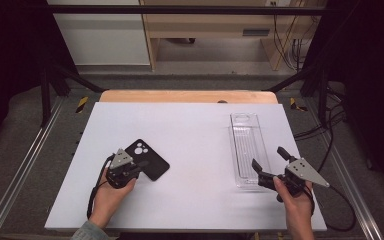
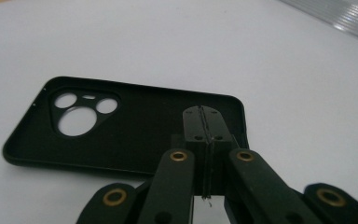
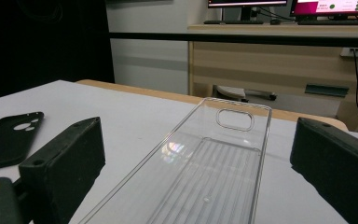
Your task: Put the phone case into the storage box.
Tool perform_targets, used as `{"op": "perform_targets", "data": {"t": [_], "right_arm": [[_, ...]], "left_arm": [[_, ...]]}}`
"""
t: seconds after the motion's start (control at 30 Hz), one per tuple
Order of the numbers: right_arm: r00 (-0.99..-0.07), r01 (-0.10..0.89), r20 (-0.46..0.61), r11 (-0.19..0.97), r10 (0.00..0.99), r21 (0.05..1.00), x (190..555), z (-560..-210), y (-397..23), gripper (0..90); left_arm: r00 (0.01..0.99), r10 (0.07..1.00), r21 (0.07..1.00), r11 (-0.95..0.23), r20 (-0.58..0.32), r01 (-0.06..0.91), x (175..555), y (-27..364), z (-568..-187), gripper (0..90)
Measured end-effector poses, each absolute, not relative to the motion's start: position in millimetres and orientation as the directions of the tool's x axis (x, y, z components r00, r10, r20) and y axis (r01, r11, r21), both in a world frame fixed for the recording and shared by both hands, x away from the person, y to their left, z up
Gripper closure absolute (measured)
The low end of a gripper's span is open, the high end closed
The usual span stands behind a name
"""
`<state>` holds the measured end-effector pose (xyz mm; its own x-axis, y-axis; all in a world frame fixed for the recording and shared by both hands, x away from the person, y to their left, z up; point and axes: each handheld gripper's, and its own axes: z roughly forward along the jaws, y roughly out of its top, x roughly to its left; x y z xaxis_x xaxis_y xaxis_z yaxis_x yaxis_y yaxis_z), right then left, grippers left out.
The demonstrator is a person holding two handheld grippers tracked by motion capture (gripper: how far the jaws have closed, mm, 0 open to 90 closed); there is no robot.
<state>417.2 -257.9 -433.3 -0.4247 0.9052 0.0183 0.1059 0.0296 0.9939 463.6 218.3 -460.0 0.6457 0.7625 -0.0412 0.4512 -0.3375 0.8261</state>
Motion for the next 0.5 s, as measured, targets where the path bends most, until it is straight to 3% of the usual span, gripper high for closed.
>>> {"op": "perform_targets", "data": {"t": [0.5], "right_arm": [[-0.431,0.108,0.008,0.043,0.902,0.993,418,-434,-256,3.5]], "left_arm": [[0.666,0.745,0.759,-0.407,-0.047,0.509,474,189,-475,90.0]]}}
